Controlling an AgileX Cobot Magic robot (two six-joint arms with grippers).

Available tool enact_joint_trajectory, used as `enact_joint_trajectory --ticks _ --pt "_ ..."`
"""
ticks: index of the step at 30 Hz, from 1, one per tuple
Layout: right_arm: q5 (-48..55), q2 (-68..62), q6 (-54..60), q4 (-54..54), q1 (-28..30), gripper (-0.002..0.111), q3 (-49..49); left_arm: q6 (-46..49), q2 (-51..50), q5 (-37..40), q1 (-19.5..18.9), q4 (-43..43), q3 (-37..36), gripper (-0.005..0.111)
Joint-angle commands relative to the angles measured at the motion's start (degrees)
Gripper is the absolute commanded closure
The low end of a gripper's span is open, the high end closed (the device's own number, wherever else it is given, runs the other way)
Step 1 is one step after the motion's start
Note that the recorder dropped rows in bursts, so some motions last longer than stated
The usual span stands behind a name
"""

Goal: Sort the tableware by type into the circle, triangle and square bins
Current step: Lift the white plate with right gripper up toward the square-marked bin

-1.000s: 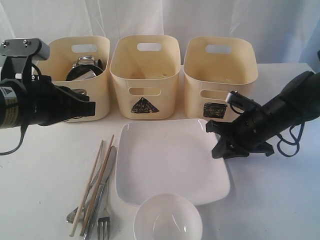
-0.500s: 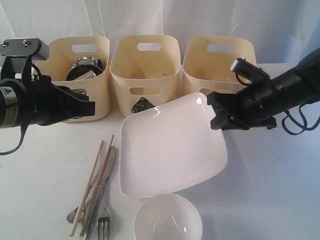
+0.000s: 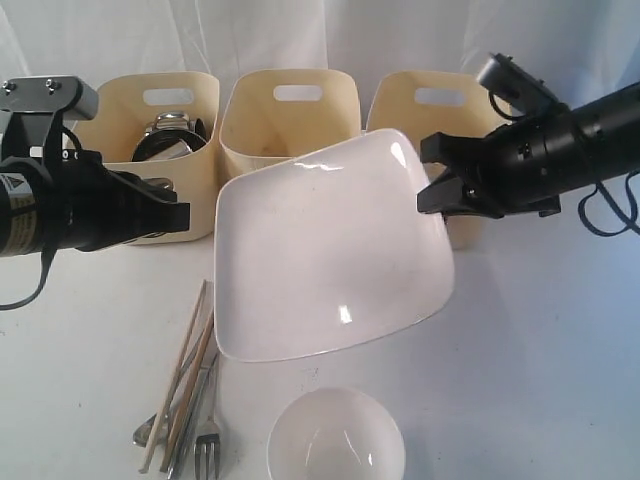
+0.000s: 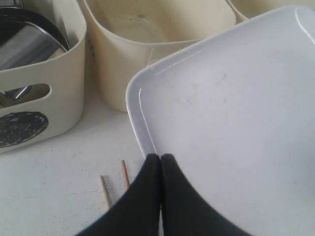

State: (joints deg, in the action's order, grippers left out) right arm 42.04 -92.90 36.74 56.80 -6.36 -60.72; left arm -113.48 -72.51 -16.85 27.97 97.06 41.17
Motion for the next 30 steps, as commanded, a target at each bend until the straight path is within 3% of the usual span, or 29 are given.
enact_joint_trajectory --ticks 1,9,16,23,30 --pt "0.6 4.5 0.6 2.9 0.1 0.108 -0.1 -0.3 0.6 0.6 -0.1 0.8 -0.5 0.107" --pt "-4.8 9.0 0.0 2.7 1.3 0.108 -8.8 -0.3 0.6 -0.2 -0.1 0.8 -0.5 0.107" --pt "-7.9 8.8 -2.3 0.1 8.3 0.108 -14.8 -0.3 0.6 -0.5 -0.1 0.8 -0.5 0.107" --pt "-11.5 8.7 -7.9 -10.0 13.5 0.108 -18.8 -0.3 0.6 -0.5 -0.1 0.8 -0.5 0.107" --pt "-15.9 7.9 -10.1 -19.1 15.0 0.108 -20.3 -0.7 0.6 -0.5 -0.1 0.8 -0.5 0.107"
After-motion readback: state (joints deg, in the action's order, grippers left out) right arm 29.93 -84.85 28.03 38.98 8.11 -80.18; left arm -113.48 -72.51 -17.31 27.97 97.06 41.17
